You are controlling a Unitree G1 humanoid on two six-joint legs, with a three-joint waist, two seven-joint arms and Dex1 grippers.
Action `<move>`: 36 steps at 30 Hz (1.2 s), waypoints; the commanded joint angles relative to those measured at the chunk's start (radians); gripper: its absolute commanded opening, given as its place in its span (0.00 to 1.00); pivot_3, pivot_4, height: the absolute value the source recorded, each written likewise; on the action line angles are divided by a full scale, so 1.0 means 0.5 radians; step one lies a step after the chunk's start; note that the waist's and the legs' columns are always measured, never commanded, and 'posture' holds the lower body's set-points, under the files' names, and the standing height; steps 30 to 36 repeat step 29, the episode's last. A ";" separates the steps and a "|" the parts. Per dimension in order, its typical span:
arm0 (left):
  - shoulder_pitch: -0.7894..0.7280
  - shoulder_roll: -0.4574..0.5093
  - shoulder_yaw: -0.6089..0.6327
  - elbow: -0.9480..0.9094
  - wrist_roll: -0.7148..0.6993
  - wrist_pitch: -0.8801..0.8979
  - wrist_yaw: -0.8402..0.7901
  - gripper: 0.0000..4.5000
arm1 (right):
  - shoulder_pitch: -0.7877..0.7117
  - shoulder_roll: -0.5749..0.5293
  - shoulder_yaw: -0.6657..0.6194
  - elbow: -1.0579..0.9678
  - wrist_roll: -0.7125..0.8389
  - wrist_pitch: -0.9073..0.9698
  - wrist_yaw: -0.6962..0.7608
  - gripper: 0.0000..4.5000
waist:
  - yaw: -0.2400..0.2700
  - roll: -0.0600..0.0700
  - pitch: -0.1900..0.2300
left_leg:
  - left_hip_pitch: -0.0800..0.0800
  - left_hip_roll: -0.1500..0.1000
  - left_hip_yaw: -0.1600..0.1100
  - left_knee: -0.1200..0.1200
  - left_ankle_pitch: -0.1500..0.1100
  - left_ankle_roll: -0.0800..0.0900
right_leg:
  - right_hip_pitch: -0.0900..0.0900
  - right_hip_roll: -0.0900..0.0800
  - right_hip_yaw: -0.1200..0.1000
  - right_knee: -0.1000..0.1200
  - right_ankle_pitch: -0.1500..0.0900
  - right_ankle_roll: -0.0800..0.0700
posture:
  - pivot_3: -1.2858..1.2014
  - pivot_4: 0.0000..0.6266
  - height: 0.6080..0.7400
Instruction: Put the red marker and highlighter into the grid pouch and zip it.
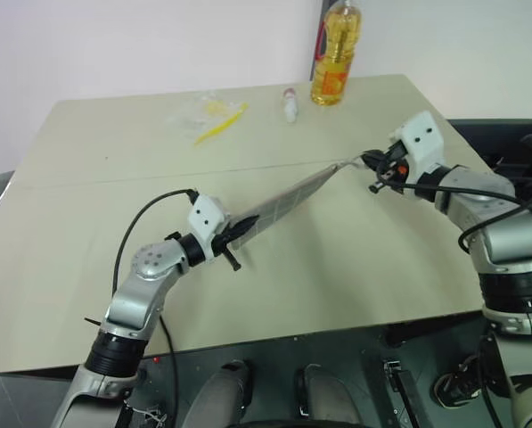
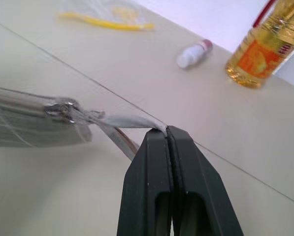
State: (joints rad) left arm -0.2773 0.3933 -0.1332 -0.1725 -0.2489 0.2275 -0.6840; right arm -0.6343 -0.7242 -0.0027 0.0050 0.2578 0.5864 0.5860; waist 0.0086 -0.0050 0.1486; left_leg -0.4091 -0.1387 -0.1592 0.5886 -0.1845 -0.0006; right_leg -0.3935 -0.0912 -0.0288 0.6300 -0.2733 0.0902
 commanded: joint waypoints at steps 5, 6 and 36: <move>0.124 0.142 0.140 -0.055 -0.046 -0.009 -0.044 0.07 | 0.055 -0.180 -0.129 0.055 0.002 -0.082 0.139 0.13 | 0.011 0.000 0.000 | 0.000 0.000 -0.001 0.000 0.000 0.000 | 0.000 0.000 0.000 0.000 0.000 0.000 | 0.52 0.24 1.00; 0.142 0.155 0.140 -0.086 -0.069 0.004 -0.061 0.15 | 0.102 -0.189 -0.123 0.002 0.039 -0.085 0.203 0.20 | 0.016 0.000 0.000 | 0.000 0.000 -0.001 0.000 0.000 0.000 | 0.000 0.000 0.000 0.000 0.000 0.000 | 0.52 0.24 1.00; 0.906 0.387 0.810 -0.299 -0.256 0.134 0.024 0.66 | 0.650 -0.274 -0.288 -0.086 0.283 -0.150 0.753 0.75 | 0.009 0.005 0.003 | 0.000 0.020 0.040 0.000 -0.008 0.002 | -0.002 -0.010 0.001 -0.003 -0.008 -0.004 | 0.52 0.24 1.00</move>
